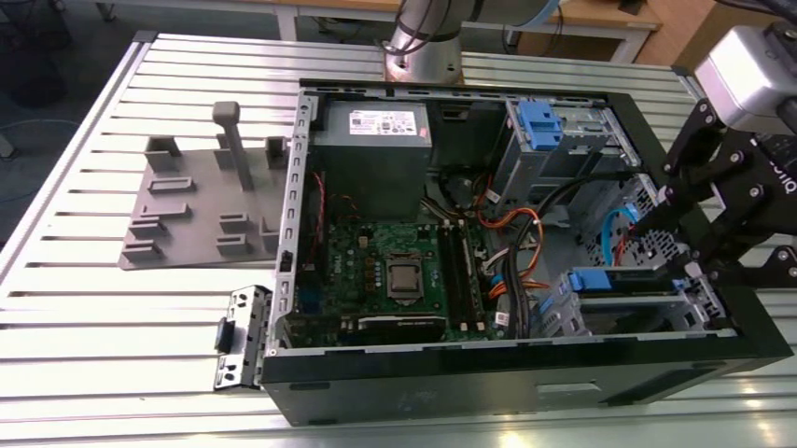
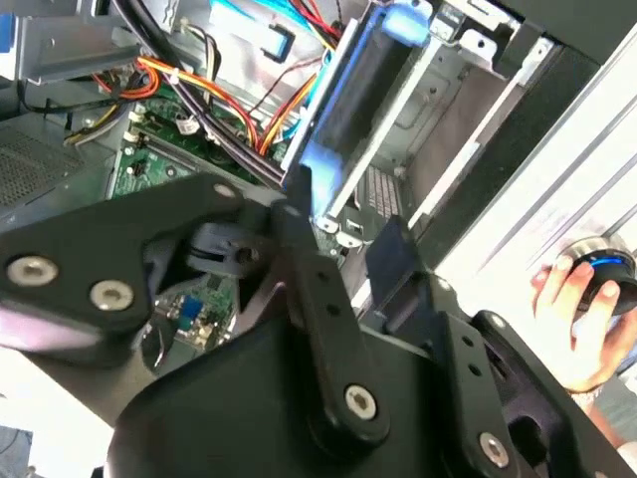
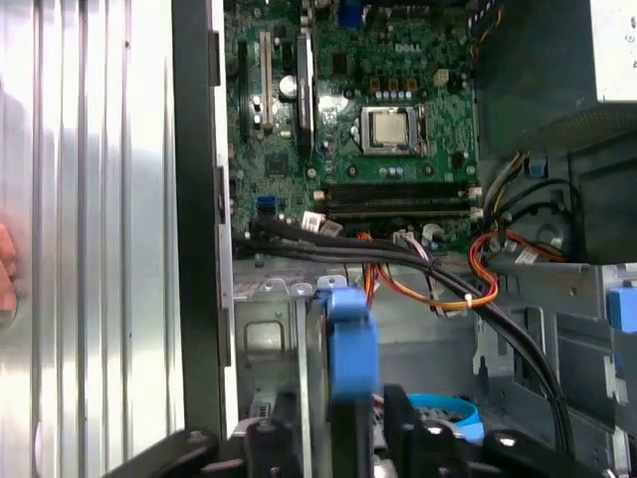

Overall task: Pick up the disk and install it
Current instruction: 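Insert the disk into the insertion slot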

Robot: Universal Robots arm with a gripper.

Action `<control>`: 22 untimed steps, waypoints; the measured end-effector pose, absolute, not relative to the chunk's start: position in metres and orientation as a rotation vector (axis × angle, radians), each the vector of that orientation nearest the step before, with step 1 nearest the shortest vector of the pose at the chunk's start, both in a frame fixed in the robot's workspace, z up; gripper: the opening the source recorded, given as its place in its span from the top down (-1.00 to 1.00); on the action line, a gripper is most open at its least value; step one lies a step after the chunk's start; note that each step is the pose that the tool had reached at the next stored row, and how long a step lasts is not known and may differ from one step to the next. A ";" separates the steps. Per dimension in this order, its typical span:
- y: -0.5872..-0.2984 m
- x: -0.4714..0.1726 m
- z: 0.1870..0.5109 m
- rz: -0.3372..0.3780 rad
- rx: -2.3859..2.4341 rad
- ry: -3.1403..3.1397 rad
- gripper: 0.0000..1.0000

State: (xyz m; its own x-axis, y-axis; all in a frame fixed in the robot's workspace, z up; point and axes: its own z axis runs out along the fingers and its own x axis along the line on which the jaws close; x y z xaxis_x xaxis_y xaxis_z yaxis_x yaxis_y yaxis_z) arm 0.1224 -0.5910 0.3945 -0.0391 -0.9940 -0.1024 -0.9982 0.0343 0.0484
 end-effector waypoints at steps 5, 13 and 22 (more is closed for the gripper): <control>-0.591 0.122 0.395 0.163 -2.150 2.230 0.00; -0.591 0.122 0.395 0.162 -2.150 2.231 0.51; -0.591 0.122 0.395 0.160 -2.151 2.232 0.80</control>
State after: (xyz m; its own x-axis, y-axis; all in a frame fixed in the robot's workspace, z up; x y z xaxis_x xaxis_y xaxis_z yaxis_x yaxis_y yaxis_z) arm 0.1224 -0.5910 0.3945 -0.0391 -0.9944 -0.0982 -0.9982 0.0344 0.0482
